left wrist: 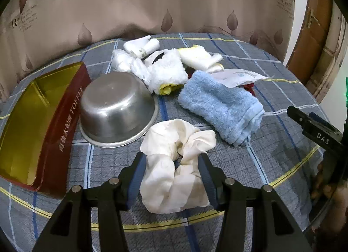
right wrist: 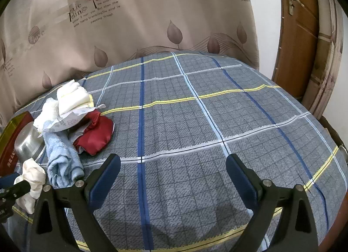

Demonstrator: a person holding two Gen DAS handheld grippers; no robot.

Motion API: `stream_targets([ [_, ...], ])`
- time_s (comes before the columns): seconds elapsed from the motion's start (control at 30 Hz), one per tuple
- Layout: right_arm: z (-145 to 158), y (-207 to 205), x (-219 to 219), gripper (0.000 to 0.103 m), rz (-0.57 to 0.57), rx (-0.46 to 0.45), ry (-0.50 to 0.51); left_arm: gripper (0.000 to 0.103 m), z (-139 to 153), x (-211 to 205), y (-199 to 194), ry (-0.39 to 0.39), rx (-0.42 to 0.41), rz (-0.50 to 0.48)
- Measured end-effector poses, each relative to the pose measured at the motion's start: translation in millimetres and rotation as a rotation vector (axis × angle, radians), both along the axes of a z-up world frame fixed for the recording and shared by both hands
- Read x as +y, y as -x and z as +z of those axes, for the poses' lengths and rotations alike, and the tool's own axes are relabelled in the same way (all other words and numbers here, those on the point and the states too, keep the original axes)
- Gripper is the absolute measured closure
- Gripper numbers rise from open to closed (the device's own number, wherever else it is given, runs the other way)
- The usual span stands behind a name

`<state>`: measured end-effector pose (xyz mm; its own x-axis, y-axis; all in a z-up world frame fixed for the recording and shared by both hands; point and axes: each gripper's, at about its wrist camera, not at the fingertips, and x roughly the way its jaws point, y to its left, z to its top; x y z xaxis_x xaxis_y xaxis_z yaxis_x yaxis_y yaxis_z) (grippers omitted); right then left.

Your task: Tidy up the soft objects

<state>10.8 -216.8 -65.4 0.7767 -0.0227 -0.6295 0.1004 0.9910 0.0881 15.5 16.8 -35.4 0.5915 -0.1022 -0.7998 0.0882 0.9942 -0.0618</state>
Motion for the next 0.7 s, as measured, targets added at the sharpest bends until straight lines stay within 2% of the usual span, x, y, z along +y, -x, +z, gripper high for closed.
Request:
stream_targets([
  [0.23,-2,0,2,0.006,0.000,0.001,-0.001,0.052,-7,-4,-8,-0.002,0.026,-0.020],
  [0.43,-1,-1,2,0.006,0.002,0.003,-0.002,0.053,-16,-12,-10,-0.054,0.029,-0.034],
  [0.47,-2,-1,2,0.006,0.002,0.004,-0.001,0.057,-17,-12,-8,-0.055,0.022,-0.036],
  [0.5,-2,-1,3,0.006,0.001,0.005,-0.001,0.079,-18,-12,-7,-0.044,0.016,-0.043],
  [0.53,-3,-1,3,0.006,0.001,0.006,-0.001,0.085,-20,-11,-5,-0.034,0.019,-0.043],
  [0.6,-3,-1,3,0.006,0.006,0.012,0.001,0.091,-18,-10,-5,-0.022,0.019,-0.034],
  [0.7,-3,0,4,0.006,0.006,0.016,0.000,0.093,-15,-11,-3,-0.041,0.009,-0.028],
])
